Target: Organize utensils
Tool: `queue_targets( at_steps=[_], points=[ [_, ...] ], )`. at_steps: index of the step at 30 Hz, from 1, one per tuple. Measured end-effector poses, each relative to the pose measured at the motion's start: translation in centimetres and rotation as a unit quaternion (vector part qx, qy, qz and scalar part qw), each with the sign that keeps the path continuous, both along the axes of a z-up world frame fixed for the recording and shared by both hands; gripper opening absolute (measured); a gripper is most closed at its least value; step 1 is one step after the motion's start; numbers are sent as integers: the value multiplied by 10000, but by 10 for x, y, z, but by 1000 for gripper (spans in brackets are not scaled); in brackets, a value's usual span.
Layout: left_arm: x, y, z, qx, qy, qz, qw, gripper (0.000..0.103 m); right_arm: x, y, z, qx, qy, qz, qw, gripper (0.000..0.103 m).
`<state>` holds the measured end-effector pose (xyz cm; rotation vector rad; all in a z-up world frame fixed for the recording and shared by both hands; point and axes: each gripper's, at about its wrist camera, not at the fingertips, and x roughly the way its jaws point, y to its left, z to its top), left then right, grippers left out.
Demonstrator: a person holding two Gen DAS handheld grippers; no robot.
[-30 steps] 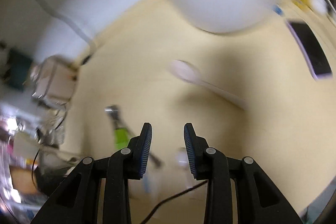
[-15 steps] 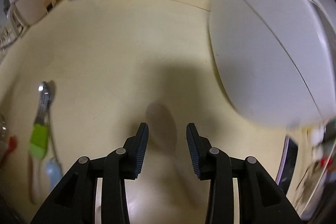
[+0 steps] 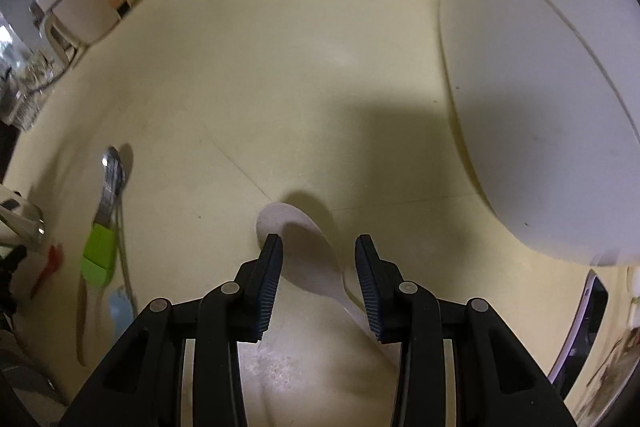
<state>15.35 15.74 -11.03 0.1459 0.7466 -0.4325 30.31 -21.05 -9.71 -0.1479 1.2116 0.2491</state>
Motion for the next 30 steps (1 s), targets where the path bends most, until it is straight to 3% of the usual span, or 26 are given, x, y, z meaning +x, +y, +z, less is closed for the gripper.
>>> queue_targets(
  at_steps=[9, 16, 21, 30],
  points=[
    [1, -1, 1, 4, 0, 7, 10000, 79, -12, 8, -5, -247, 101, 491, 9984, 39],
    [1, -1, 1, 6, -1, 1, 10000, 79, 2, 24, -18, -689, 233, 892, 9934, 39],
    [1, 0, 1, 2, 1, 0, 10000, 79, 6, 25, -17, -341, 235, 869, 9954, 39],
    [0, 0, 1, 7, -3, -3, 10000, 79, 18, 24, -12, -518, 324, 942, 9937, 39]
  ],
)
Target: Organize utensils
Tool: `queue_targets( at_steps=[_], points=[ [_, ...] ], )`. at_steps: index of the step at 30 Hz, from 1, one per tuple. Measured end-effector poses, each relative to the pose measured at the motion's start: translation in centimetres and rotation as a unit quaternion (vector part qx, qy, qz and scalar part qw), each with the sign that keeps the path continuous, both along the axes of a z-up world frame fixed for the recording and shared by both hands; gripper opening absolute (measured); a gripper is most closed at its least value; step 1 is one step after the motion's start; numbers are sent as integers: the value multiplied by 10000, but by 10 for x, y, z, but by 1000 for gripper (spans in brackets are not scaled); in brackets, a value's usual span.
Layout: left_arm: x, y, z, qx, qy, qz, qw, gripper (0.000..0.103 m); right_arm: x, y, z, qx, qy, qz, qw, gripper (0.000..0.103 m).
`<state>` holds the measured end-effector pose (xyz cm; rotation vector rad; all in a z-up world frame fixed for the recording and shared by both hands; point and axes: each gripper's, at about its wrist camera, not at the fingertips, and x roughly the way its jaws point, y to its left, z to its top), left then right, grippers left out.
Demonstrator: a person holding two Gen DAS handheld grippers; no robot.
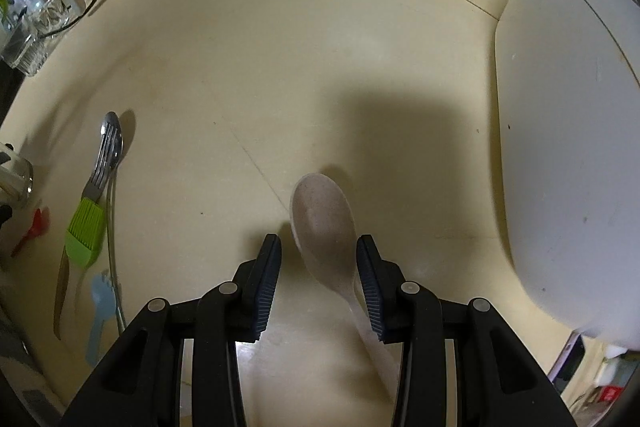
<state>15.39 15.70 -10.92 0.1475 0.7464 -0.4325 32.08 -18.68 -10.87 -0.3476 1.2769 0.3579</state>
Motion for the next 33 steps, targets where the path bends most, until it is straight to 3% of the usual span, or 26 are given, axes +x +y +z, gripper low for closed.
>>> queue_targets(
  at_steps=[10, 14, 18, 21, 27, 33],
  points=[
    [-2, 2, 1, -9, 3, 11, 10000, 79, 7, 10, 13, -304, -289, 94, 9991, 39],
    [-2, 2, 1, -7, 4, 11, 10000, 79, 13, 13, 2, -462, -69, 157, 9988, 39],
    [-2, 1, 1, -6, 3, 7, 10000, 79, 20, 8, 4, -280, -27, 38, 9996, 40],
    [-1, 1, 1, -5, 5, 6, 10000, 79, 18, 3, 5, 142, 98, 35, 9998, 38],
    [-1, 1, 1, -4, 5, 4, 10000, 79, -1, 0, 25, 372, -413, -405, 9976, 36],
    [-2, 1, 1, -2, 4, 8, 10000, 79, -46, 11, 85, 1192, -1374, -702, 9808, 35]
  ],
)
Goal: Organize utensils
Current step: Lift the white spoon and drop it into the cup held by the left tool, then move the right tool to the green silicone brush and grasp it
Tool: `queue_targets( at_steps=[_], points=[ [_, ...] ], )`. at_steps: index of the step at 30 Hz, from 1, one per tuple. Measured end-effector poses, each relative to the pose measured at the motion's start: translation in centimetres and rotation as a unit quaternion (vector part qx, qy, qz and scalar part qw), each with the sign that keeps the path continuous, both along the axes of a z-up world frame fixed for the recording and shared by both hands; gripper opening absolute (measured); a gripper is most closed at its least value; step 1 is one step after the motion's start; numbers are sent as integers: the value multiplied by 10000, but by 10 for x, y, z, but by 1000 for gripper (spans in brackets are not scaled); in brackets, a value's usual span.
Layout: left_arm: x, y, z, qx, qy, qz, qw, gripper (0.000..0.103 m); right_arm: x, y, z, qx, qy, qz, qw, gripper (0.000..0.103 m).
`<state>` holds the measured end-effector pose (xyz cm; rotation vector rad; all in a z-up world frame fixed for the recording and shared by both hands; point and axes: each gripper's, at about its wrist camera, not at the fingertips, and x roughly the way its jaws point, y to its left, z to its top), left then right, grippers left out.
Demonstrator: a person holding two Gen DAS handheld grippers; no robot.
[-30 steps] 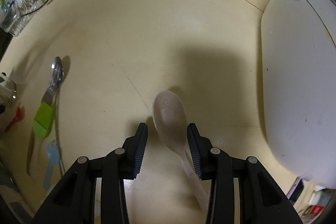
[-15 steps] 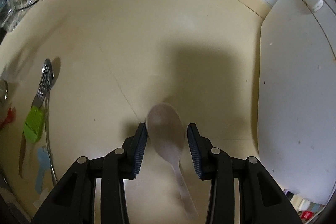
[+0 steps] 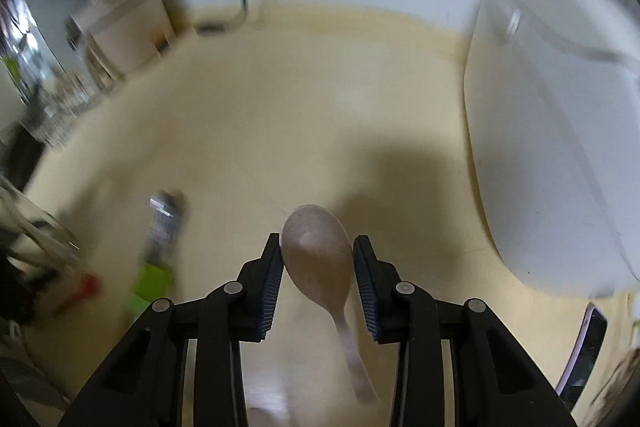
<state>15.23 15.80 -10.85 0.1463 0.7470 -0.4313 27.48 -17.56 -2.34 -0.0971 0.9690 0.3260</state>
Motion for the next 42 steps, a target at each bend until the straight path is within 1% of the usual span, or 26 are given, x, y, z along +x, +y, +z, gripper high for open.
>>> queue_targets(
  at_steps=[1, 2, 3, 6, 7, 8, 9, 10, 11, 12, 14, 16, 17, 20, 21, 23, 26, 27, 28, 29, 30, 34, 36, 38, 40, 42],
  points=[
    [0, 0, 0, -1, 1, 0, 10000, 79, -11, -3, 1, 104, -111, -1, 9999, 35],
    [0, 0, 0, -1, 1, -1, 10000, 79, -23, 5, 20, 329, -335, 23, 9989, 35],
    [0, 0, 0, -1, 1, -1, 10000, 79, -35, 3, 28, 427, -451, 46, 9981, 35],
    [0, 0, 0, -1, 1, -2, 10000, 79, -62, 37, 78, 879, -992, 295, 9907, 35],
    [0, 0, 0, -2, 0, -2, 10000, 79, -66, 38, 89, 970, -1091, 380, 9886, 35],
    [0, 0, 0, -1, 0, -1, 10000, 79, -77, 49, 109, 1143, -1277, 567, 9836, 35],
    [0, 0, 0, -2, -1, -3, 10000, 79, -79, 64, 116, 1243, -1364, 671, 9805, 35],
    [0, 0, 0, -3, 0, -3, 10000, 79, -88, 73, 136, 1526, -1488, 904, 9728, 35],
    [0, 0, 0, -1, -1, -2, 10000, 79, -92, 80, 146, 1742, -1538, 1057, 9668, 35],
    [0, 0, 0, -2, -1, -2, 10000, 79, -99, 87, 160, 2071, -1578, 1273, 9571, 35],
    [0, 0, 0, -1, -1, -3, 10000, 79, -110, 107, 174, 2593, -1570, 1614, 9392, 35],
    [0, 0, 0, -1, -1, -2, 10000, 79, -109, 127, 177, 3007, -1463, 1909, 9229, 35],
    [0, 0, 0, -2, -1, -3, 10000, 79, -109, 138, 174, 3047, -1417, 1971, 9210, 35],
    [0, 0, 0, -2, 0, -4, 10000, 79, -103, 182, 147, 2923, -1211, 2080, 9256, 35],
    [0, 0, 0, -2, -1, -4, 10000, 79, -104, 191, 142, 2874, -1146, 2067, 9282, 35],
    [0, 0, 0, -7, 3, -6, 10000, 79, -97, 206, 118, 2803, -849, 2034, 9342, 35],
    [1, 0, 0, -13, 5, -8, 10000, 79, -93, 226, 84, 2460, -504, 2036, 9463, 38],
    [1, 0, 0, -12, 4, -8, 10000, 79, -94, 229, 78, 2310, -438, 2006, 9510, 42],
    [1, 0, 0, -14, 4, -9, 10000, 79, -90, 226, 71, 2204, -429, 1952, 9547, 53],
    [1, 0, 0, -14, 4, -9, 10000, 79, -90, 221, 68, 2053, -444, 1834, 9603, 61],
    [1, 0, 0, -12, 4, -8, 10000, 79, -91, 214, 68, 1944, -469, 1647, 9659, 62],
    [0, -1, 0, -12, 4, -7, 10000, 80, -89, 159, 76, 2082, -438, 973, 9722, 63],
    [0, -1, 0, -13, 4, -9, 10000, 80, -85, 127, 73, 1722, -522, 430, 9827, 63],
    [0, -1, 0, -13, 4, -9, 10000, 80, -81, 100, 67, 1368, -495, -67, 9893, 63],
    [0, -1, 0, -13, 4, -9, 10000, 80, -81, 72, 63, 1028, -499, -704, 9910, 63],
    [0, -1, 0, -13, 4, -10, 10000, 80, -84, 46, 54, 744, -398, -1379, 9868, 63]
  ],
)
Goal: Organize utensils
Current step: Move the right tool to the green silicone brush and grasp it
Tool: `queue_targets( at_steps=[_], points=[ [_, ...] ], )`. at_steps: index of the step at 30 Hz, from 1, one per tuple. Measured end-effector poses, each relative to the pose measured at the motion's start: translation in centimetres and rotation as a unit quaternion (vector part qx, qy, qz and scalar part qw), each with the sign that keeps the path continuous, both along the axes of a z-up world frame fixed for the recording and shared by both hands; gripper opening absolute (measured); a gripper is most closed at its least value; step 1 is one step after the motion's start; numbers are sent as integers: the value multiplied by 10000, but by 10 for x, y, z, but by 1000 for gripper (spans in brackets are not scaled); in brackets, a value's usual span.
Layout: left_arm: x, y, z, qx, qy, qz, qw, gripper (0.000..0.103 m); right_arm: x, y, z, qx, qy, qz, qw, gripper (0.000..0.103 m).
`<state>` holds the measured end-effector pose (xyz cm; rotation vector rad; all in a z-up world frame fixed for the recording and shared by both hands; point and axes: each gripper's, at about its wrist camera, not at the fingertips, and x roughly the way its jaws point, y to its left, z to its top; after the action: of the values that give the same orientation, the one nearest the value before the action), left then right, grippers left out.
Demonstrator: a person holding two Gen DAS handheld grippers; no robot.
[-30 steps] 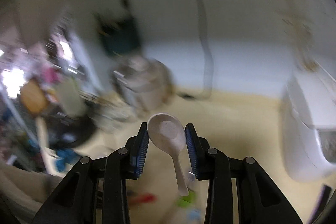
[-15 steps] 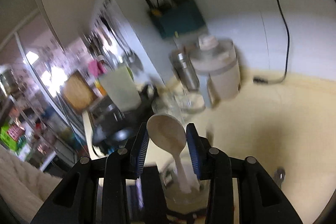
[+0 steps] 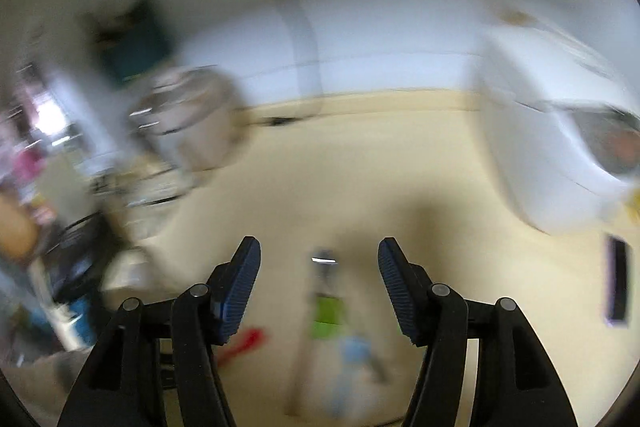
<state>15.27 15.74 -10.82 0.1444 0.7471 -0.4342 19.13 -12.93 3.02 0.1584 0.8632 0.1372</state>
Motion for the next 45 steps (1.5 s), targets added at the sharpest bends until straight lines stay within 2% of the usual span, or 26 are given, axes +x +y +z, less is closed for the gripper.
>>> queue_targets(
  at_steps=[1, 3, 4, 7, 9, 10, 14, 17, 21, 27, 31, 33, 35, 39, 41, 43, 45],
  points=[
    [0, 0, 0, -1, 0, -1, 10000, 80, 1, -10, -7, 66, 193, -168, 9997, 63],
    [0, 0, 0, -3, 0, -2, 10000, 80, 4, -24, -22, 621, 527, -14, 9967, 63],
    [0, 0, 0, -1, 0, 0, 10000, 80, 6, -24, -28, 453, 566, -68, 9973, 63],
    [0, 0, 0, -2, 0, 0, 10000, 80, 12, -2, -43, -673, 504, 90, 9964, 63],
    [0, 0, 0, -1, 0, 1, 10000, 80, 21, 16, -55, -984, 545, 358, 9930, 63],
    [0, 0, 0, -1, 0, 1, 10000, 80, 25, 21, -58, -973, 600, 417, 9926, 63],
    [0, 0, 0, -1, 0, 1, 10000, 80, 56, 41, -81, -317, 996, 588, 9928, 63],
    [0, 0, 0, -1, 0, 0, 10000, 80, 75, 50, -101, -91, 1276, 585, 9901, 63],
    [0, 0, 0, -2, 0, -1, 10000, 80, 77, 64, -119, -184, 1476, 744, 9861, 57],
    [0, 1, 0, -3, -1, -3, 10000, 80, 51, 62, -129, 31, 1538, 1008, 9829, 56],
    [0, 1, 1, -3, -1, -4, 10000, 80, 28, 69, -137, -394, 1515, 1328, 9787, 43],
    [0, 1, 1, -3, 0, -3, 10000, 80, 24, 67, -147, -488, 1621, 1213, 9781, 38],
    [0, 1, 1, -3, -1, -4, 10000, 80, 25, 62, -149, -245, 1614, 1113, 9803, 38],
    [0, 1, 1, -4, -1, -6, 10000, 80, 31, 61, -149, -110, 1567, 1060, 9819, 38],
    [0, 1, 1, -4, 0, -6, 10000, 80, 37, 55, -149, 218, 1612, 1004, 9816, 31],
    [0, 1, 1, -5, 0, -6, 10000, 80, 42, 48, -151, 636, 1724, 946, 9784, 31],
    [0, 1, 1, -5, -1, -9, 10000, 80, 39, 44, -150, 810, 1722, 938, 9772, 31]
  ],
)
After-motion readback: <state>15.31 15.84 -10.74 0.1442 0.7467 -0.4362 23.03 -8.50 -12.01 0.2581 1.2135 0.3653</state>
